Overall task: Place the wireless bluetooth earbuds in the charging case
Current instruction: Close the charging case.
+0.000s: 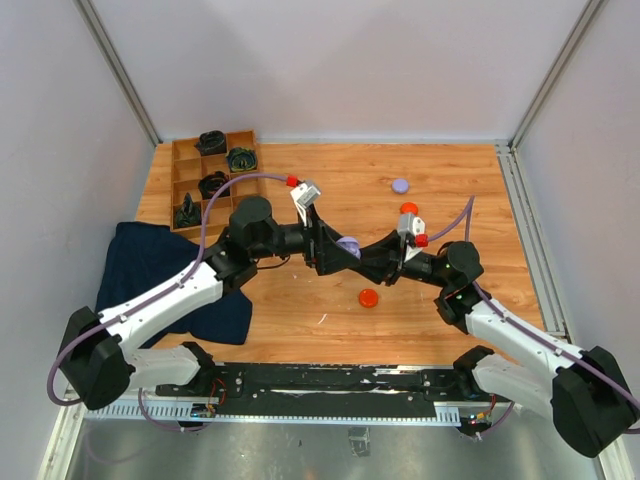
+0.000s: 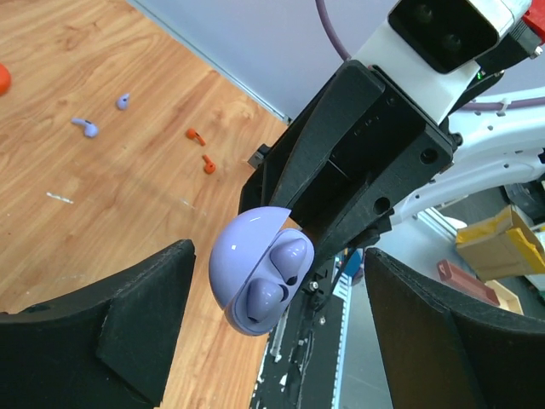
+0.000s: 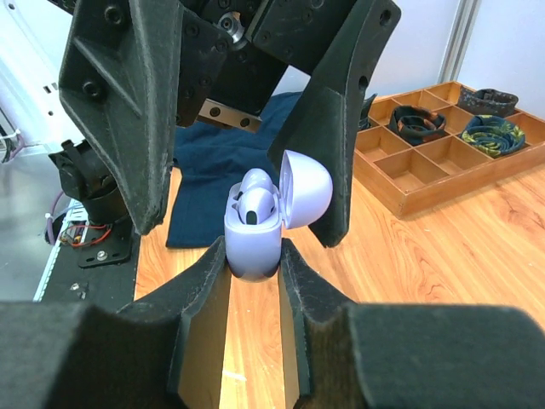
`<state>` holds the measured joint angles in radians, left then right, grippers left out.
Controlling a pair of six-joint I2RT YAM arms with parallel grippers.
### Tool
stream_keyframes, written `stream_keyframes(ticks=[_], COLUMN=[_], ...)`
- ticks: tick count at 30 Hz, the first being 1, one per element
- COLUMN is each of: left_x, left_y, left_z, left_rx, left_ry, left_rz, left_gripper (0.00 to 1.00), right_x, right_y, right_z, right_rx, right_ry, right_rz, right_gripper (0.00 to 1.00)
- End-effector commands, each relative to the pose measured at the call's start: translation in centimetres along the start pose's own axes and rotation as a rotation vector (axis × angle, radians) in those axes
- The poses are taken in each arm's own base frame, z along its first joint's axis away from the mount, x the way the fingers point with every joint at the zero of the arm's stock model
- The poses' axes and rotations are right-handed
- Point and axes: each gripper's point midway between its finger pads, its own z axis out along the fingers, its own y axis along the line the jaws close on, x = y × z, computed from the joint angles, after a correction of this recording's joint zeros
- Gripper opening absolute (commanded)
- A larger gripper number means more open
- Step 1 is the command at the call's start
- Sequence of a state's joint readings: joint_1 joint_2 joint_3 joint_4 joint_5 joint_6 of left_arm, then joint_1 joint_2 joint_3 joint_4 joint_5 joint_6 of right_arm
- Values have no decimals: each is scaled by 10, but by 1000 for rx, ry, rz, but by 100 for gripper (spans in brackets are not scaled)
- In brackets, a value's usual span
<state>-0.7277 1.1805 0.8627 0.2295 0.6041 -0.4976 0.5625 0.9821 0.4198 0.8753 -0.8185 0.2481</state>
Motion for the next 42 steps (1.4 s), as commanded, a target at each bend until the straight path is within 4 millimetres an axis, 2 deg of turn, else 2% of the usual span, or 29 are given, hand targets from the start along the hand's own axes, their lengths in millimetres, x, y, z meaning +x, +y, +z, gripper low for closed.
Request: stream_keyframes(ticks=[1,10,21,25,28,33,37,42], left_x=[-2,-11,-13,-13,-18,-29,-40,-52], left_y=[-10,-21,-31,-29,-13,40,84,116], left_z=[2,-7,-18,-20,-24,-42,-75,-124], left_rx=[73,127,182,166,70,-282,-611,-920], left_ry=[-3,-50,-79,-78,-91,-105,-124,-155], left_rz=[-6,37,62,54,42,69,124,195], left_gripper=[84,76,75,75,78,84,87,97], right_x=[-24,-5,18,26,38,65,93,120], right_y=[5,6,12,7,-2,-27,-44,-60], right_z=[7,4,-6,-9,-13,-29,-46,-57], right_rx=[-43,-51,-56,-21,39,199,316,412], right_ry=[-52,20,116,156,217,344,455,549], right_rz=[-34,35,104,140,186,293,397,514], right_gripper=[3,3,3,3,3,3,4,5])
